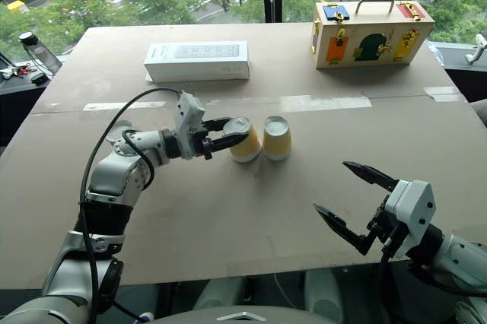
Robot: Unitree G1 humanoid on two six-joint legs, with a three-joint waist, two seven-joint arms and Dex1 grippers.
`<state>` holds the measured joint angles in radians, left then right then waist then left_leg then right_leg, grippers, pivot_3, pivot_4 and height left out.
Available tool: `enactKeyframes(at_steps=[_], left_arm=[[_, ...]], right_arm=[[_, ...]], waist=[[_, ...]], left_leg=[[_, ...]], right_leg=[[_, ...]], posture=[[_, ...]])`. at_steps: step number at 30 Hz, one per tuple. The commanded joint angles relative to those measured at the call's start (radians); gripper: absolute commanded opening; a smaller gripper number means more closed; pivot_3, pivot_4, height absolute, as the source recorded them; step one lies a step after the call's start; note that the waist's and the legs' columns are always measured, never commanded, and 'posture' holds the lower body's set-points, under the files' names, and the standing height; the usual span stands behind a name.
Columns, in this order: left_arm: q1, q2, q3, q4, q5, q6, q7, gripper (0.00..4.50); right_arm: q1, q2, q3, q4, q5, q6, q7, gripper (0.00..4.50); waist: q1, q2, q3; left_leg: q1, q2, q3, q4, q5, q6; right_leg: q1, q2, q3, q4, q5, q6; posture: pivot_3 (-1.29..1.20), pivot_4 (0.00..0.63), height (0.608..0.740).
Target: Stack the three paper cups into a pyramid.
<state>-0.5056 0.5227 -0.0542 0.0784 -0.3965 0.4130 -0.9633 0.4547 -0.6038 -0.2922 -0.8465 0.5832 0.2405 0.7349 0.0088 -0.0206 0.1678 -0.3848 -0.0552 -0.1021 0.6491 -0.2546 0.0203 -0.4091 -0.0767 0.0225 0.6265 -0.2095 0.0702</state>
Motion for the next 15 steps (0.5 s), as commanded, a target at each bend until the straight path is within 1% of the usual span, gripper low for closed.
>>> enactKeyframes(at_steps=[1, 5, 6, 8, 9, 11, 12, 15], left_arm=[[-0.016, -0.011, 0.000, -0.011, 0.000, -0.024, -0.013, 2.19], [-0.010, -0.022, -0.006, -0.009, 0.008, -0.034, -0.017, 2.19], [-0.008, -0.017, -0.012, -0.007, 0.024, -0.061, -0.026, 2.19], [-0.004, -0.011, -0.015, -0.009, 0.035, -0.071, -0.035, 3.16], [-0.001, -0.010, -0.013, -0.012, 0.033, -0.066, -0.037, 3.38], [0.008, -0.007, 0.010, -0.032, 0.017, -0.041, -0.020, 4.31], [0.013, -0.004, 0.022, -0.044, 0.011, -0.032, -0.011, 4.44], [0.073, 0.027, 0.116, -0.138, -0.073, 0.045, 0.009, 4.44]], right_arm=[[0.007, -0.001, -0.035, -0.038, 0.004, -0.025, -0.006, 4.50], [0.011, -0.004, -0.040, -0.040, 0.006, -0.027, -0.007, 4.50], [0.008, -0.005, -0.040, -0.039, 0.006, -0.026, -0.008, 4.50], [0.004, -0.007, -0.039, -0.040, 0.007, -0.024, -0.009, 4.50], [0.003, -0.007, -0.038, -0.039, 0.008, -0.023, -0.009, 4.50], [-0.002, -0.010, -0.034, -0.037, 0.008, -0.022, -0.007, 4.50], [-0.003, -0.011, -0.033, -0.036, 0.008, -0.022, -0.005, 4.50], [-0.022, -0.016, -0.025, -0.025, 0.017, -0.019, 0.001, 4.50]], waist=[[0.001, 0.000, 0.000], [0.003, 0.000, 0.000], [0.003, 0.000, 0.000], [0.003, 0.000, 0.000], [0.003, 0.000, 0.000], [0.003, 0.000, 0.000], [0.003, 0.000, 0.000], [-0.005, 0.000, 0.000]], left_leg=[[0.000, 0.000, 0.000, 0.000, 0.000, 0.000], [0.000, 0.000, 0.000, 0.000, 0.000, 0.000], [0.000, 0.000, 0.000, 0.000, 0.000, 0.000], [0.000, 0.000, 0.000, 0.000, 0.000, 0.000], [0.000, 0.000, 0.000, 0.000, 0.000, 0.000], [0.001, 0.000, 0.000, 0.000, 0.000, 0.000], [0.001, 0.000, 0.000, 0.000, 0.000, 0.000], [0.001, 0.000, 0.000, 0.000, 0.000, 0.000]], right_leg=[[0.000, 0.000, 0.000, 0.000, 0.000, 0.000], [0.001, 0.000, 0.000, 0.000, 0.000, 0.000], [0.001, 0.000, 0.000, 0.000, 0.000, 0.000], [0.001, 0.000, 0.000, 0.000, 0.000, 0.000], [0.001, 0.000, 0.000, 0.000, 0.000, 0.000], [0.001, 0.000, 0.000, 0.000, 0.000, 0.000], [0.001, 0.000, 0.000, 0.000, 0.000, 0.000], [0.001, 0.000, 0.000, 0.000, 0.000, 0.000]], posture=[[0.00, 0.150, 0.740], [0.00, 0.150, 0.740], [0.00, 0.150, 0.740], [0.00, 0.150, 0.740], [0.00, 0.150, 0.740], [0.00, 0.150, 0.740], [0.00, 0.150, 0.740], [0.00, 0.150, 0.740]])
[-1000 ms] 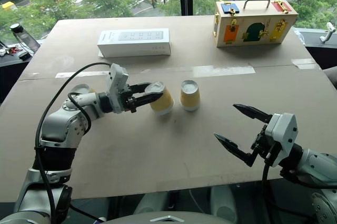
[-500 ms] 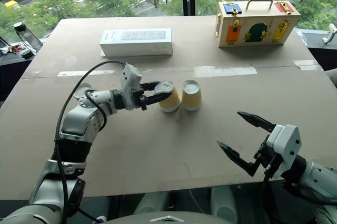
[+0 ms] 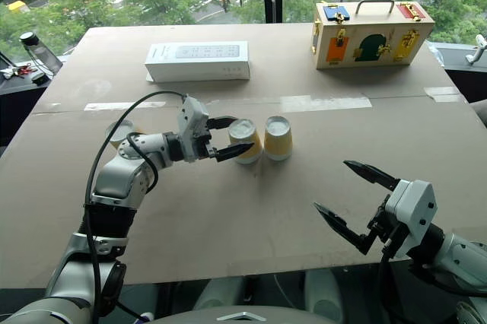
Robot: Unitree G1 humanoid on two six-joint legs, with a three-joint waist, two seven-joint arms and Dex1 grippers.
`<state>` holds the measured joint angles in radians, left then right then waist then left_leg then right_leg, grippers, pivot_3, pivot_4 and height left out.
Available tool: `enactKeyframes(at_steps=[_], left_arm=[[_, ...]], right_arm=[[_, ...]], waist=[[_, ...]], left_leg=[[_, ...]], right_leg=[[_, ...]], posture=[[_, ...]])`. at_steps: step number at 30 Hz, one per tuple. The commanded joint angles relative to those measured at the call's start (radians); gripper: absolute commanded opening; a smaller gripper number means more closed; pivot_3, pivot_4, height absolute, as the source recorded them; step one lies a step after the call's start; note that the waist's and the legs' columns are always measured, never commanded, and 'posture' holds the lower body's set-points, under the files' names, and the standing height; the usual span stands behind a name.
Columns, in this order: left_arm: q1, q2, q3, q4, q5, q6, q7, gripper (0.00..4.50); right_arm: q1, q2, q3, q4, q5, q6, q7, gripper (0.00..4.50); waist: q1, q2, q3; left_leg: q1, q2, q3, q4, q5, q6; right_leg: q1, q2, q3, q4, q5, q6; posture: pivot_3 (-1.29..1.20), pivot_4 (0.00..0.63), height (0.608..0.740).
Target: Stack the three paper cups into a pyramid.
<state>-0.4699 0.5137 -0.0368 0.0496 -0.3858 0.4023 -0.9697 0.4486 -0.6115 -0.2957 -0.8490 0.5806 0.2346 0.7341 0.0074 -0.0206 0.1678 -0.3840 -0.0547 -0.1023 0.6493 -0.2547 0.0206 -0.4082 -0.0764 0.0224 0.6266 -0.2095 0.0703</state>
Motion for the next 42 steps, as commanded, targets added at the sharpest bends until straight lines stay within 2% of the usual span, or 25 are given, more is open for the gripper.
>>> enactKeyframes(at_steps=[1, 6, 8, 11, 13, 16, 19, 22, 26, 30, 42], left_arm=[[0.063, 0.047, 0.139, -0.151, -0.122, 0.089, 0.026, 4.44], [0.224, 0.073, 0.326, -0.342, -0.280, 0.174, 0.083, 4.44], [0.334, 0.062, 0.419, -0.425, -0.319, 0.174, 0.128, 4.44], [0.476, 0.028, 0.499, -0.489, -0.315, 0.144, 0.201, 4.44], [0.618, -0.032, 0.565, -0.504, -0.272, 0.082, 0.259, 4.44], [0.699, -0.092, 0.635, -0.468, -0.202, 0.002, 0.373, 4.44], [0.698, -0.109, 0.656, -0.450, -0.203, -0.003, 0.437, 4.44], [0.702, -0.107, 0.654, -0.419, -0.179, -0.026, 0.458, 4.44], [0.592, -0.060, 0.613, -0.311, -0.148, -0.031, 0.475, 4.44], [0.516, -0.032, 0.561, -0.238, -0.109, -0.037, 0.479, 4.44], [0.340, -0.036, 0.472, -0.095, -0.035, -0.091, 0.540, 4.44]], right_arm=[[-0.027, -0.011, -0.014, -0.016, 0.023, -0.012, 0.006, 4.50], [-0.104, -0.028, 0.036, 0.029, 0.029, -0.004, 0.038, 4.50], [-0.157, -0.033, 0.061, 0.057, 0.043, 0.016, 0.042, 4.50], [-0.220, -0.021, 0.087, 0.092, 0.068, 0.009, 0.061, 4.50], [-0.274, -0.018, 0.128, 0.126, 0.058, 0.007, 0.079, 4.50], [-0.319, -0.017, 0.163, 0.157, 0.053, 0.002, 0.106, 4.50], [-0.333, -0.018, 0.172, 0.171, 0.050, -0.002, 0.116, 4.50], [-0.338, -0.016, 0.172, 0.181, 0.048, -0.009, 0.124, 4.50], [-0.323, -0.015, 0.171, 0.171, 0.040, -0.016, 0.122, 4.50], [-0.300, -0.015, 0.163, 0.154, 0.035, -0.019, 0.112, 4.50], [-0.239, -0.017, 0.134, 0.099, 0.036, -0.017, 0.079, 4.50]], waist=[[-0.008, 0.000, 0.000], [-0.016, 0.000, 0.000], [-0.019, 0.000, -0.001], [-0.017, -0.001, -0.001], [-0.014, -0.001, -0.001], [-0.012, -0.003, -0.002], [0.018, -0.004, -0.003], [0.025, -0.005, -0.003], [0.032, -0.004, -0.003], [0.026, -0.005, -0.004], [0.005, -0.005, -0.004]], left_leg=[[0.000, 0.000, 0.000, 0.000, 0.000, 0.000], [0.001, 0.002, 0.000, 0.000, 0.000, 0.000], [0.001, 0.003, 0.002, 0.000, 0.000, 0.000], [0.002, 0.003, 0.002, 0.000, 0.000, 0.000], [0.002, 0.003, 0.002, 0.000, 0.000, 0.000], [0.002, 0.003, 0.003, 0.000, 0.000, 0.000], [0.001, 0.003, -0.001, 0.001, 0.000, 0.000], [0.003, 0.002, -0.002, 0.002, 0.000, 0.000], [0.003, 0.002, -0.002, 0.002, 0.000, 0.000], [0.003, 0.003, -0.002, 0.002, 0.000, -0.001], [0.003, 0.003, -0.002, 0.001, -0.001, -0.001]], right_leg=[[0.000, 0.000, 0.000, 0.000, 0.000, 0.000], [0.000, 0.000, 0.000, 0.000, 0.000, 0.000], [0.000, 0.000, 0.002, -0.001, 0.000, 0.000], [0.001, 0.000, 0.002, 0.000, 0.000, 0.000], [0.001, 0.000, 0.002, 0.000, 0.000, 0.000], [0.001, 0.000, 0.003, -0.001, 0.000, -0.001], [0.001, 0.001, -0.002, -0.001, -0.001, -0.003], [0.004, 0.000, -0.003, -0.001, -0.002, -0.004], [0.004, 0.000, -0.003, -0.001, -0.002, -0.004], [0.005, 0.002, -0.004, -0.001, -0.002, -0.004], [0.004, 0.002, -0.003, -0.001, 0.000, -0.001]], posture=[[0.00, 0.150, 0.740], [0.00, 0.150, 0.740], [0.00, 0.150, 0.740], [0.00, 0.150, 0.740], [0.00, 0.150, 0.740], [0.00, 0.150, 0.740], [0.00, 0.150, 0.740], [0.00, 0.150, 0.740], [0.00, 0.150, 0.740], [0.00, 0.150, 0.740], [0.00, 0.150, 0.740]])
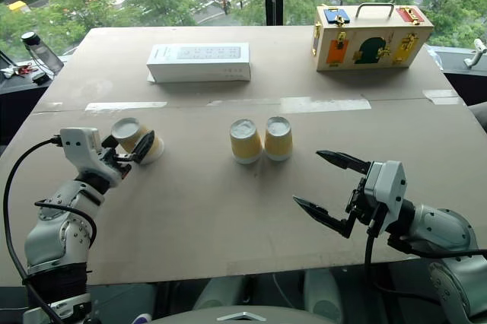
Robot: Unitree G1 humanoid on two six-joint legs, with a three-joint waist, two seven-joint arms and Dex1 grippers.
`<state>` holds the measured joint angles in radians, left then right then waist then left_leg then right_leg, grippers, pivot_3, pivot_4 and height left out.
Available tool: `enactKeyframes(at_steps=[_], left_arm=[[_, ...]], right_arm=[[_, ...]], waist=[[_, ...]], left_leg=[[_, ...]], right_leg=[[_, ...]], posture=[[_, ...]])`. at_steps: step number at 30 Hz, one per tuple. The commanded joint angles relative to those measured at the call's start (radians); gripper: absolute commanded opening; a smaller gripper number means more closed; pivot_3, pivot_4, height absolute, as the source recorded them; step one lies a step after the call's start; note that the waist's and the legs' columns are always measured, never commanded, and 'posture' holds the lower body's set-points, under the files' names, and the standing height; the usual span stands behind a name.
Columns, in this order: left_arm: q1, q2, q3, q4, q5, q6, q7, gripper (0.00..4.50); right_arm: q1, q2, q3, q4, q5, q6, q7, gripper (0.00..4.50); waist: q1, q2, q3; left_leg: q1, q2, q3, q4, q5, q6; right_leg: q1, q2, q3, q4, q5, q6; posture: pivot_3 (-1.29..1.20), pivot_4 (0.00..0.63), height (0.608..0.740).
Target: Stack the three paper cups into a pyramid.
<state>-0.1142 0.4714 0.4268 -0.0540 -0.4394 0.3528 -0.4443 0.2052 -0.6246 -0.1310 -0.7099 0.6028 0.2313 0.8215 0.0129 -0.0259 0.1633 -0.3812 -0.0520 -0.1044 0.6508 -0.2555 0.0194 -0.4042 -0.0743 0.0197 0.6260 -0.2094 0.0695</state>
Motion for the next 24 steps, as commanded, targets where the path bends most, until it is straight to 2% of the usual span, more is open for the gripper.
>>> enactKeyframes(at_steps=[1, 3, 4, 7, 8, 12, 14, 15, 18, 20, 24], left_arm=[[-0.024, 0.006, 0.005, 0.017, 0.023, -0.049, 0.017, 4.44], [-0.035, 0.011, -0.005, 0.034, 0.035, -0.065, 0.015, 4.44], [-0.038, 0.012, -0.008, 0.039, 0.040, -0.070, 0.013, 3.92], [-0.045, 0.027, -0.018, 0.053, 0.053, -0.109, -0.019, 2.73], [-0.049, 0.035, -0.021, 0.056, 0.054, -0.125, -0.037, 2.58], [-0.095, 0.072, -0.012, 0.071, 0.013, -0.128, -0.106, 2.58], [-0.121, 0.111, -0.045, 0.061, -0.006, -0.124, -0.203, 2.58], [-0.146, 0.120, -0.050, 0.051, -0.054, -0.068, -0.234, 2.58], [-0.367, 0.178, -0.172, 0.010, -0.248, 0.237, -0.409, 2.58], [-0.468, 0.192, -0.258, 0.011, -0.255, 0.322, -0.468, 2.58], [-0.615, 0.161, -0.369, 0.042, -0.241, 0.407, -0.500, 2.58]], right_arm=[[0.006, -0.004, -0.032, -0.042, 0.015, -0.013, -0.010, 4.50], [0.007, -0.004, -0.033, -0.044, 0.015, -0.011, -0.014, 4.50], [0.007, -0.004, -0.033, -0.045, 0.015, -0.011, -0.015, 4.50], [0.011, -0.004, -0.035, -0.047, 0.017, -0.010, -0.019, 4.50], [0.012, -0.004, -0.036, -0.047, 0.017, -0.010, -0.020, 4.50], [0.027, -0.002, -0.040, -0.048, 0.015, -0.013, -0.025, 4.50], [0.040, -0.001, -0.048, -0.048, 0.010, -0.016, -0.031, 4.50], [0.047, 0.000, -0.054, -0.047, 0.008, -0.018, -0.035, 4.50], [0.105, 0.006, -0.106, -0.037, -0.005, -0.040, -0.036, 4.50], [0.126, 0.009, -0.129, -0.039, -0.008, -0.047, -0.041, 4.50], [0.161, 0.015, -0.162, -0.059, -0.010, -0.052, -0.056, 4.50]], waist=[[0.000, 0.000, 0.000], [0.000, 0.000, 0.000], [0.001, 0.000, 0.000], [0.001, 0.000, 0.000], [0.001, 0.000, 0.000], [0.002, 0.000, 0.000], [0.002, 0.000, 0.000], [0.002, 0.000, 0.000], [0.014, -0.001, 0.001], [0.022, -0.002, 0.001], [-0.009, 0.002, 0.000]], left_leg=[[0.000, 0.000, 0.000, 0.000, 0.000, 0.000], [0.000, 0.000, 0.000, 0.000, 0.000, 0.000], [0.000, 0.000, 0.000, 0.000, 0.000, 0.000], [0.000, 0.000, 0.000, 0.000, 0.000, 0.000], [0.000, 0.000, 0.000, 0.000, 0.000, 0.000], [0.000, 0.000, 0.000, 0.000, 0.000, 0.000], [0.000, 0.000, -0.001, 0.000, 0.000, 0.000], [-0.001, 0.000, -0.001, 0.000, 0.000, 0.000], [-0.002, -0.001, -0.002, 0.001, 0.000, 0.000], [-0.003, -0.002, -0.003, 0.004, 0.000, 0.000], [0.001, -0.003, 0.000, 0.001, 0.000, 0.000]], right_leg=[[0.000, 0.000, 0.000, 0.000, 0.000, 0.000], [0.000, 0.000, 0.000, 0.000, 0.000, 0.000], [0.000, 0.000, 0.000, 0.000, 0.000, 0.000], [0.000, 0.000, 0.000, 0.000, 0.000, 0.000], [0.000, 0.000, 0.000, 0.000, 0.000, 0.000], [0.000, 0.000, 0.000, 0.000, 0.000, 0.000], [0.000, 0.000, -0.001, 0.000, 0.000, 0.000], [0.000, 0.000, -0.001, 0.000, 0.000, 0.000], [0.000, 0.000, -0.002, 0.000, 0.000, 0.000], [0.001, 0.001, -0.006, 0.000, 0.000, 0.000], [0.002, 0.000, 0.001, 0.000, 0.000, 0.000]], posture=[[0.00, 0.150, 0.740], [0.00, 0.150, 0.740], [0.00, 0.150, 0.740], [0.00, 0.150, 0.740], [0.00, 0.150, 0.740], [0.00, 0.150, 0.740], [0.00, 0.150, 0.740], [0.00, 0.150, 0.740], [0.00, 0.150, 0.740], [0.00, 0.150, 0.740], [0.00, 0.150, 0.740]])
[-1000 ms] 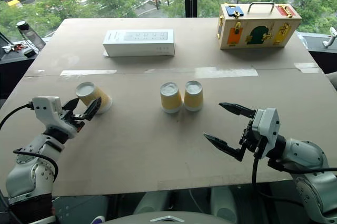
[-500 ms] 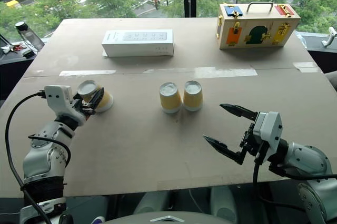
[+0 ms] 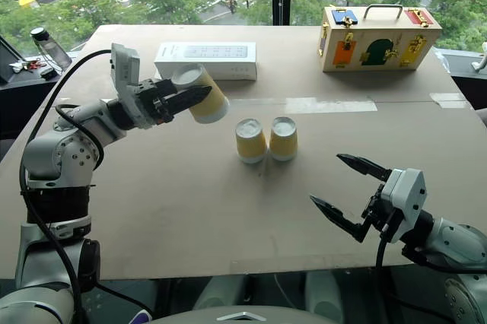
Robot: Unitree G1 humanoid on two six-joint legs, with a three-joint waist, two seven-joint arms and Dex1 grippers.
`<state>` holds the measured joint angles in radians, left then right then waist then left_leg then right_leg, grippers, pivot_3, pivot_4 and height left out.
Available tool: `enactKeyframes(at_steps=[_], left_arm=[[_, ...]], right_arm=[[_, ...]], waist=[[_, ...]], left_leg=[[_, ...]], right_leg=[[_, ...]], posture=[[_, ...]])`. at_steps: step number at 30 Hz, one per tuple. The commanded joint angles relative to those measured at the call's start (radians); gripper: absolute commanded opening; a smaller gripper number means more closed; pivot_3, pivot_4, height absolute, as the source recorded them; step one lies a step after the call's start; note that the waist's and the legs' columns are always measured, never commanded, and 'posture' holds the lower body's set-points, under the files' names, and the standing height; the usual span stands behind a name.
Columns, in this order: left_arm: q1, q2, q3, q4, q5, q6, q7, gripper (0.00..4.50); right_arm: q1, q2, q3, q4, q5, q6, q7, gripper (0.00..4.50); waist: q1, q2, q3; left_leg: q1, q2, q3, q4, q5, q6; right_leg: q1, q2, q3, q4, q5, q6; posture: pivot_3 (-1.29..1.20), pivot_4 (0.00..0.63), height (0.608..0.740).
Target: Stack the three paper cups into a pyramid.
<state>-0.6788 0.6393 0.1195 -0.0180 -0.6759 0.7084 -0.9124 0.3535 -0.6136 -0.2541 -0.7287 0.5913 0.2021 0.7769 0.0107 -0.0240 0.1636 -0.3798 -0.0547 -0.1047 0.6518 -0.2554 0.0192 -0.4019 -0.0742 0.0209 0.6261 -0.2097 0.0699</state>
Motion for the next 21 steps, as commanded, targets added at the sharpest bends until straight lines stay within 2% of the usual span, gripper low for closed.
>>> enactKeyframes(at_steps=[1, 6, 13, 21], left_arm=[[-0.067, -0.007, -0.085, 0.010, 0.007, 0.053, -0.051, 2.58], [-0.179, -0.057, -0.204, 0.070, 0.069, 0.065, -0.083, 2.58], [-0.212, -0.081, -0.235, 0.126, 0.146, 0.005, -0.102, 2.58], [-0.184, -0.104, -0.253, 0.142, 0.216, -0.066, -0.111, 2.58]], right_arm=[[0.017, 0.005, -0.042, -0.044, 0.002, -0.022, -0.016, 4.50], [0.103, 0.024, -0.087, -0.085, -0.005, -0.037, -0.037, 4.50], [0.165, 0.045, -0.129, -0.106, 0.002, -0.055, -0.038, 4.50], [0.141, 0.036, -0.131, -0.092, -0.007, -0.058, -0.040, 4.50]], waist=[[-0.018, 0.000, 0.000], [-0.025, 0.001, 0.001], [-0.023, 0.000, 0.001], [-0.021, 0.000, 0.001]], left_leg=[[0.000, 0.000, 0.000, -0.001, 0.000, 0.000], [-0.001, 0.003, 0.001, -0.002, 0.000, 0.000], [-0.001, 0.003, 0.002, -0.001, 0.000, 0.000], [-0.002, 0.003, 0.002, -0.001, 0.000, 0.000]], right_leg=[[0.000, 0.001, 0.000, 0.000, 0.000, 0.000], [-0.003, 0.003, 0.001, 0.000, 0.000, 0.000], [-0.002, 0.003, 0.003, 0.000, 0.000, 0.000], [-0.003, 0.003, 0.002, 0.000, 0.000, 0.000]], posture=[[0.00, 0.150, 0.740], [0.00, 0.150, 0.740], [0.00, 0.150, 0.740], [0.00, 0.150, 0.740]])
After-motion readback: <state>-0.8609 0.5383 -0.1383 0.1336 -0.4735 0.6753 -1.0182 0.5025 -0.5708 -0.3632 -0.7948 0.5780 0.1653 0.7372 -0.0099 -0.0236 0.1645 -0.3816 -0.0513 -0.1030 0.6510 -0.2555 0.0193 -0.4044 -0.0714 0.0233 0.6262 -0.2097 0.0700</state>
